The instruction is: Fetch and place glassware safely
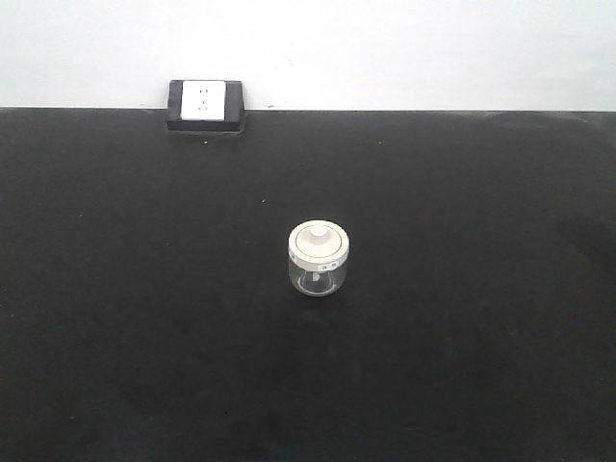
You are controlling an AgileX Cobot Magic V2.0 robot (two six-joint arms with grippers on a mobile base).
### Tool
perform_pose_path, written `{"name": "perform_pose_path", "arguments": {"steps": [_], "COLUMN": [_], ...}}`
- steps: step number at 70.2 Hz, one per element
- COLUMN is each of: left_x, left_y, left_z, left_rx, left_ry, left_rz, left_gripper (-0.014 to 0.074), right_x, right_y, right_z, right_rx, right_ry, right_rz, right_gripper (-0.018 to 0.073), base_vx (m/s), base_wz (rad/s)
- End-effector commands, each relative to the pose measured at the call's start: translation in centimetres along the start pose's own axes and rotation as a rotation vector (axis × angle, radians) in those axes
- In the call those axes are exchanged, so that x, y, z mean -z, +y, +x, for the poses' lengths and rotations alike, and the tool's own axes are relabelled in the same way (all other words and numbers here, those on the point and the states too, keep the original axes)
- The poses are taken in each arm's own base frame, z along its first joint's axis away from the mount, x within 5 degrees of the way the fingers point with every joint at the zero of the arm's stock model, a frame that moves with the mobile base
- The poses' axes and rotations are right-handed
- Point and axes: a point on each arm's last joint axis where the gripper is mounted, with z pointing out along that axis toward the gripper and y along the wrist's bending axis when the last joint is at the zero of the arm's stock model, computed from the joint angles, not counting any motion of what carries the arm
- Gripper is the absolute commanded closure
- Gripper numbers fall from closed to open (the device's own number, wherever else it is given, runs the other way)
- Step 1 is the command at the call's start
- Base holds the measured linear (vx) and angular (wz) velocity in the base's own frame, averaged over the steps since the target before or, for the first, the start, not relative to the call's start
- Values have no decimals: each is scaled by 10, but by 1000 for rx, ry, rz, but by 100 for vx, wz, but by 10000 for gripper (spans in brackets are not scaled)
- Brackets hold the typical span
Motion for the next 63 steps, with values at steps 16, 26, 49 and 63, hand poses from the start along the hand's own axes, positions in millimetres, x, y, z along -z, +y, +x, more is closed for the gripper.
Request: {"name": "perform_pose_path", "arguments": {"steps": [16, 26, 49, 63], "left_x": [-2, -2, -2, -2], "left_y": [0, 0, 0, 0], "left_z": [3, 3, 3, 3], "left_rx": [16, 16, 16, 16], "left_ry": [-57, -57, -57, -57], "left_rz": [-1, -1, -1, -1], "left_gripper": [603, 603, 603, 603], "right_x": [1, 1, 1, 1], "right_y": [1, 1, 1, 1], "right_z": [-2, -2, -2, -2], "right_rx": [-4, -4, -4, -4], "right_ry": [-79, -79, -79, -79], "right_rz": [-10, -10, -10, -10], "right_gripper": [562, 562, 562, 562], "base_vx": [0, 0, 0, 0], "base_wz": [0, 0, 0, 0]}}
